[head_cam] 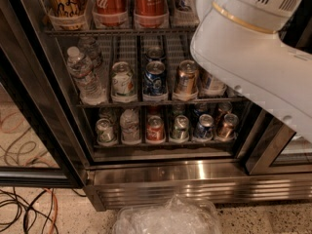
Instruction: Pick blue plastic bottle from top shelf of fridge
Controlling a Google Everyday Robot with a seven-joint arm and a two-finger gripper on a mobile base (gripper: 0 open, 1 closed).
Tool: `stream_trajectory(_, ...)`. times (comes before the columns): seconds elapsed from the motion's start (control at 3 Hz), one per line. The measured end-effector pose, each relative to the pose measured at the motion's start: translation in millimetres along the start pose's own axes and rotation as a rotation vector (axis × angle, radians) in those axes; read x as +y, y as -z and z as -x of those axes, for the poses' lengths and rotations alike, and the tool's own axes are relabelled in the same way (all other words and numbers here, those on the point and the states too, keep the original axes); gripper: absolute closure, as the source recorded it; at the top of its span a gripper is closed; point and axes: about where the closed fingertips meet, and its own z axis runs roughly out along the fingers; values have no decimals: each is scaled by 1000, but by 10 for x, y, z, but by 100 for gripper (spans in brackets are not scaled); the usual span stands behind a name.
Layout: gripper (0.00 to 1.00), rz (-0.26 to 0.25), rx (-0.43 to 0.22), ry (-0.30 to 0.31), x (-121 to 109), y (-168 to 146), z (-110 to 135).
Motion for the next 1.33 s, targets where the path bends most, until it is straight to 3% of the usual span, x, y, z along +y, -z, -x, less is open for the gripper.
stream_trajectory(0.33,100,33,-11,49,-48,197,232)
stream_trajectory(0.67,100,85,-3,143,-15,481,294)
stream_trajectory(1.0,100,132,68,239,95,708,-47)
stream_trajectory(1.33,100,196,158,307,185,868,-624)
